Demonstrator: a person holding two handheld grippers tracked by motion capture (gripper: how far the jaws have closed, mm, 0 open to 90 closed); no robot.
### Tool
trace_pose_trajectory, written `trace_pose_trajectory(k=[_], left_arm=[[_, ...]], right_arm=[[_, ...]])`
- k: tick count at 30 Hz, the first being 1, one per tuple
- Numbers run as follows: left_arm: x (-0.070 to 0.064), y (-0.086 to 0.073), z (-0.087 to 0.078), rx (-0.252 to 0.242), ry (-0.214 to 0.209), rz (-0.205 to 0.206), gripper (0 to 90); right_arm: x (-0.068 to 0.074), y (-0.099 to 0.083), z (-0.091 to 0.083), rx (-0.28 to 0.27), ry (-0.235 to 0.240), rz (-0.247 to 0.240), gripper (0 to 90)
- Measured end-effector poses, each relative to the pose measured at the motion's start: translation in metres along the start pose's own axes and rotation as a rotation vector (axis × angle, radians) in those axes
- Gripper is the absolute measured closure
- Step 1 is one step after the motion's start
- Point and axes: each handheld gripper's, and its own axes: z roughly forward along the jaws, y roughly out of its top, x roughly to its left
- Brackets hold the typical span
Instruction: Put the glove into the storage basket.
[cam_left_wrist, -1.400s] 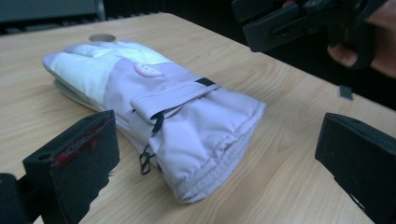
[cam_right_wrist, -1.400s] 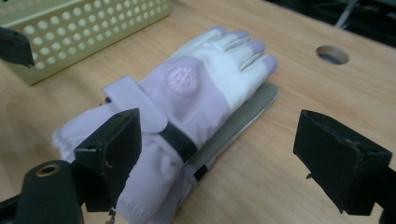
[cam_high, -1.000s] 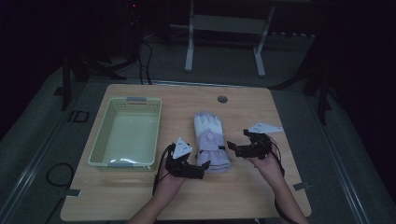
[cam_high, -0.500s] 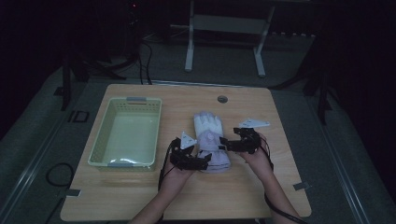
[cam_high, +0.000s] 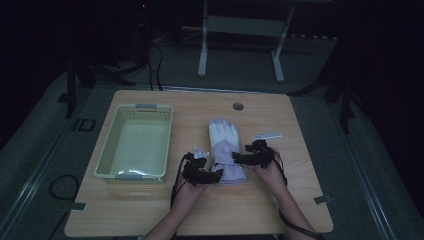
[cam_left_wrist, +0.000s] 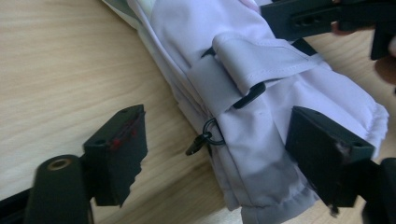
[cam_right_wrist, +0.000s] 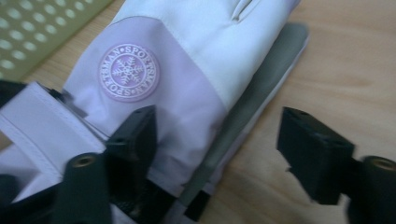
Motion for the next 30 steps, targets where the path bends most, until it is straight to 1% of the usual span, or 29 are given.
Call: trace_pose_trajectory(k=[2, 3, 5, 7, 8, 9, 11, 12, 13, 14, 18, 21, 23, 24, 25, 27, 30], left_arm=[[0.002, -0.001, 0.003, 0.014, -0.017, -0.004, 22.4], [0.002, -0.001, 0.005, 0.023, -0.023, -0.011, 23.8], [0.003, -0.002, 0.007, 0.027, -0.033, -0.009, 24.0], [0.004, -0.002, 0.009, 0.037, -0.048, -0.016, 25.3], [0.005, -0.002, 0.010, 0.039, -0.061, -0.014, 26.1], [0.006, -0.002, 0.012, 0.045, -0.072, -0.015, 28.5], [0.008, -0.002, 0.014, 0.053, -0.099, -0.017, 31.4], [0.009, -0.001, 0.015, 0.061, -0.128, -0.008, 34.9], [0.010, 0.000, 0.016, 0.063, -0.144, 0.001, 38.6], [0.012, 0.001, 0.017, 0.070, -0.155, 0.002, 39.9], [0.021, 0.002, 0.022, 0.092, -0.225, -0.031, 42.8], [0.021, 0.004, 0.023, 0.105, -0.232, -0.013, 46.9], [0.021, 0.005, 0.022, 0.110, -0.237, -0.004, 52.4], [0.021, 0.006, 0.021, 0.113, -0.240, -0.005, 57.0], [0.020, 0.007, 0.020, 0.117, -0.236, -0.001, 62.2], [0.017, 0.009, 0.018, 0.128, -0.221, 0.019, 67.8], [0.013, 0.011, 0.016, 0.135, -0.206, 0.029, 71.2]], right_arm=[[-0.004, -0.003, 0.003, 0.014, 0.036, 0.046, 35.0], [-0.006, -0.003, 0.005, 0.028, 0.050, 0.075, 35.0], [-0.010, -0.005, 0.008, 0.052, 0.072, 0.139, 35.0], [-0.014, -0.007, 0.011, 0.069, 0.095, 0.201, 35.8], [-0.015, -0.007, 0.012, 0.078, 0.110, 0.221, 37.5], [-0.017, -0.008, 0.013, 0.082, 0.122, 0.230, 38.1], [-0.017, -0.008, 0.014, 0.088, 0.147, 0.234, 43.9], [-0.017, -0.008, 0.014, 0.090, 0.152, 0.235, 46.2], [-0.017, -0.008, 0.014, 0.092, 0.161, 0.229, 50.5], [-0.017, -0.008, 0.015, 0.092, 0.172, 0.228, 52.5], [-0.014, -0.007, 0.015, 0.101, 0.172, 0.234, 59.7], [-0.011, -0.005, 0.014, 0.109, 0.157, 0.233, 65.4], [-0.007, -0.004, 0.014, 0.113, 0.135, 0.210, 69.2], [-0.005, -0.003, 0.013, 0.112, 0.122, 0.197, 70.8], [-0.002, -0.002, 0.013, 0.113, 0.109, 0.185, 71.5], [0.000, -0.001, 0.012, 0.114, 0.088, 0.171, 71.7], [0.004, 0.000, 0.012, 0.113, 0.066, 0.158, 73.9]])
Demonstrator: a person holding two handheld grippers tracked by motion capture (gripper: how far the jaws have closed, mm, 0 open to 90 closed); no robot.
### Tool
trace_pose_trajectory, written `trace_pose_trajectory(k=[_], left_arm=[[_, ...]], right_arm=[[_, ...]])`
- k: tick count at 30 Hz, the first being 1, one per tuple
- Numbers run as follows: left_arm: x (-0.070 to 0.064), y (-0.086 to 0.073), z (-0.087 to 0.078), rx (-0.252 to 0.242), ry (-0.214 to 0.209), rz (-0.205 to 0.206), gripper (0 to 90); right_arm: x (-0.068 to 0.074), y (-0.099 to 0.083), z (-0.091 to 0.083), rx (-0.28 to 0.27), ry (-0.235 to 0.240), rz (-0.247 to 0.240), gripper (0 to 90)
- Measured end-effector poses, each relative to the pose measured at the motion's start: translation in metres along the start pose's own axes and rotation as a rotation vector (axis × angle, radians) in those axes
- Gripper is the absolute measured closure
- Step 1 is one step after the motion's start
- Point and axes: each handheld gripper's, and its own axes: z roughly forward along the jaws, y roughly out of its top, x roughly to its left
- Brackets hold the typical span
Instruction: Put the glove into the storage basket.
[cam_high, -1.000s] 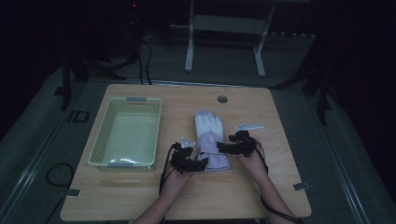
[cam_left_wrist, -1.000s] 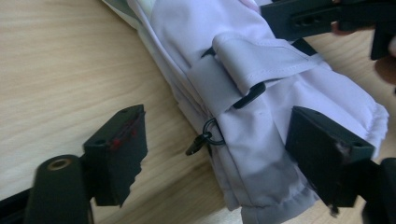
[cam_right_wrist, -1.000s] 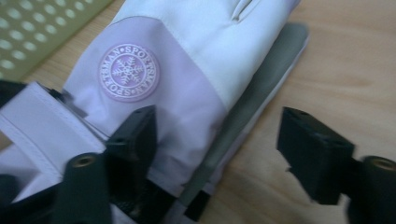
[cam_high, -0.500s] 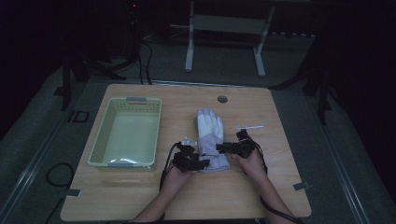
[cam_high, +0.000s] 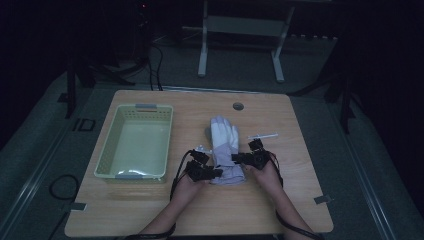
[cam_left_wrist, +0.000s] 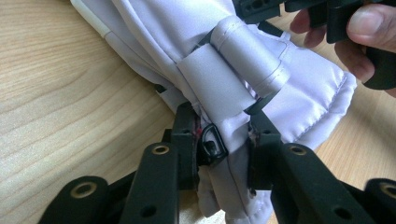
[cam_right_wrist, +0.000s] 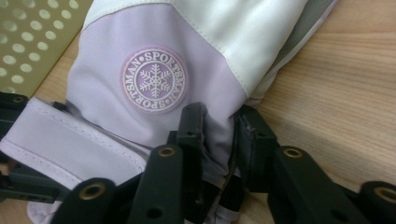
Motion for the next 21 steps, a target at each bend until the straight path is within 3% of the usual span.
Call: trace_pose_trajectory(k=[8, 17, 21], left_arm=[[0.005, -0.001, -0.006, -0.013, -0.048, -0.003, 73.2], [-0.009, 0.010, -0.021, -0.008, 0.002, 0.057, 73.7], [-0.012, 0.016, -0.030, -0.009, 0.001, 0.073, 73.7]], right_arm=[[0.010, 0.000, -0.004, -0.031, -0.029, -0.033, 77.0], [0.022, 0.007, -0.020, -0.070, -0.049, -0.061, 78.2], [0.029, 0.011, -0.028, -0.096, -0.055, -0.070, 78.4]])
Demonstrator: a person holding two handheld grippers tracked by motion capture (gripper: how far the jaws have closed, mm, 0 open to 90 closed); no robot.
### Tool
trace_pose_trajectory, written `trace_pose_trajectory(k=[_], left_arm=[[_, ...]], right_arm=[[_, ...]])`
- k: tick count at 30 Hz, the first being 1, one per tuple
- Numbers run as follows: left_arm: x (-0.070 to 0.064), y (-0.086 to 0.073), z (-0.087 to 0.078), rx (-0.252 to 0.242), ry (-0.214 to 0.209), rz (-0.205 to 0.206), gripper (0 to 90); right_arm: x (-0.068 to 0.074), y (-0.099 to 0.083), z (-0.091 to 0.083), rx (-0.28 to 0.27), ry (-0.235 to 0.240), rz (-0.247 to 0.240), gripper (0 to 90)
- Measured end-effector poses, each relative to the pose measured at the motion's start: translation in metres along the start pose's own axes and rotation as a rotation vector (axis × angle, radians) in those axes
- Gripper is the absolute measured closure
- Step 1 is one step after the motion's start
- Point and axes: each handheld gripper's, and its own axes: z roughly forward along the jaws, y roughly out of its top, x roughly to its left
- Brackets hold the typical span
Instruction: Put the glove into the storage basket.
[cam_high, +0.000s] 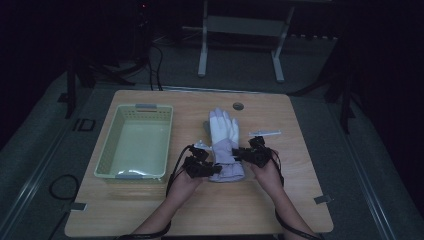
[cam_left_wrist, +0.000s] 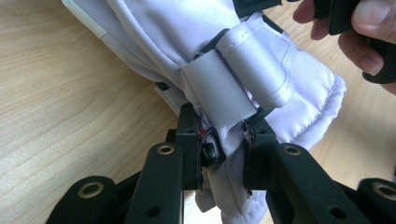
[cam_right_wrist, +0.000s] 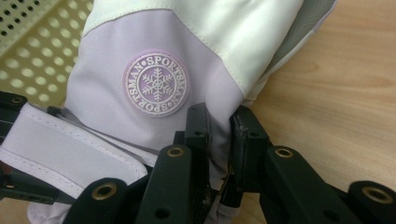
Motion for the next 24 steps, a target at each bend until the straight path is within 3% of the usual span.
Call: trace_pose_trajectory(k=[11, 24], left_arm=[[-0.006, 0.015, -0.025, 0.007, 0.029, 0.046, 73.8], [-0.002, 0.034, -0.060, 0.006, 0.046, 0.073, 73.7]], right_arm=[[0.017, 0.015, -0.015, -0.056, -0.004, -0.012, 78.6], [0.040, 0.038, -0.025, -0.112, 0.001, -0.022, 78.6]])
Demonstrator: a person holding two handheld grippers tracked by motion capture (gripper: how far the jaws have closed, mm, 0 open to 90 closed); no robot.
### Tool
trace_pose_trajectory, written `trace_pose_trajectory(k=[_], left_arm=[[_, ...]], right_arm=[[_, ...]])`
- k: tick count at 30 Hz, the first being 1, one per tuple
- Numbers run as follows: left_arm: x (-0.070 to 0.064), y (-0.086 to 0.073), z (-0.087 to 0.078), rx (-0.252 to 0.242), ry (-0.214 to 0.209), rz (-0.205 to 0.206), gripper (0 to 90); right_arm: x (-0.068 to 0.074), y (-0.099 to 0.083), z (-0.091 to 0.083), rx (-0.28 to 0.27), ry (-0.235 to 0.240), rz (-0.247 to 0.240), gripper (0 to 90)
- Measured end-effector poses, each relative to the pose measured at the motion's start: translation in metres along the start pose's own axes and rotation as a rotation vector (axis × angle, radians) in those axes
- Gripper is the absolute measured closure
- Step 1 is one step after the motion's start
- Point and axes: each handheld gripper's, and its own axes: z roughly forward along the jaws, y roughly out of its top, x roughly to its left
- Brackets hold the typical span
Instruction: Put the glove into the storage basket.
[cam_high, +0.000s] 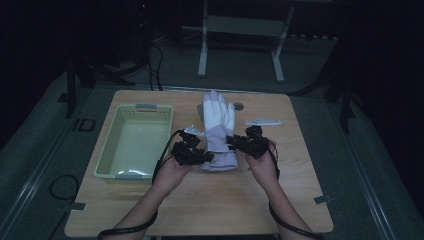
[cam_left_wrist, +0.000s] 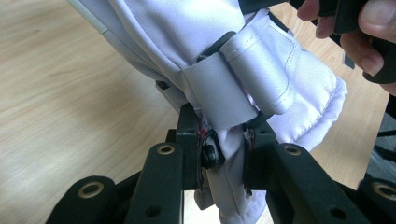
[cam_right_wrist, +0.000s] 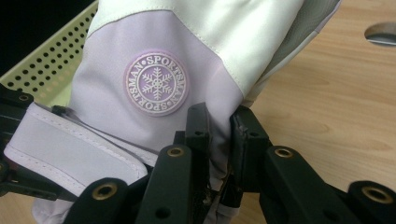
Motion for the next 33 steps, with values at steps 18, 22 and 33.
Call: trace_pose_trajectory(k=[18, 22, 33], left_arm=[[0.016, 0.006, -0.042, 0.039, 0.053, 0.011, 73.6], [0.024, 0.003, -0.055, 0.040, 0.064, 0.005, 73.6], [0.043, -0.007, -0.082, 0.045, 0.088, -0.019, 73.6]], right_arm=[[0.036, 0.027, 0.012, -0.011, 0.012, -0.043, 78.6], [0.049, 0.036, 0.020, -0.007, 0.017, -0.058, 78.7], [0.077, 0.047, 0.038, -0.013, 0.036, -0.078, 78.7]])
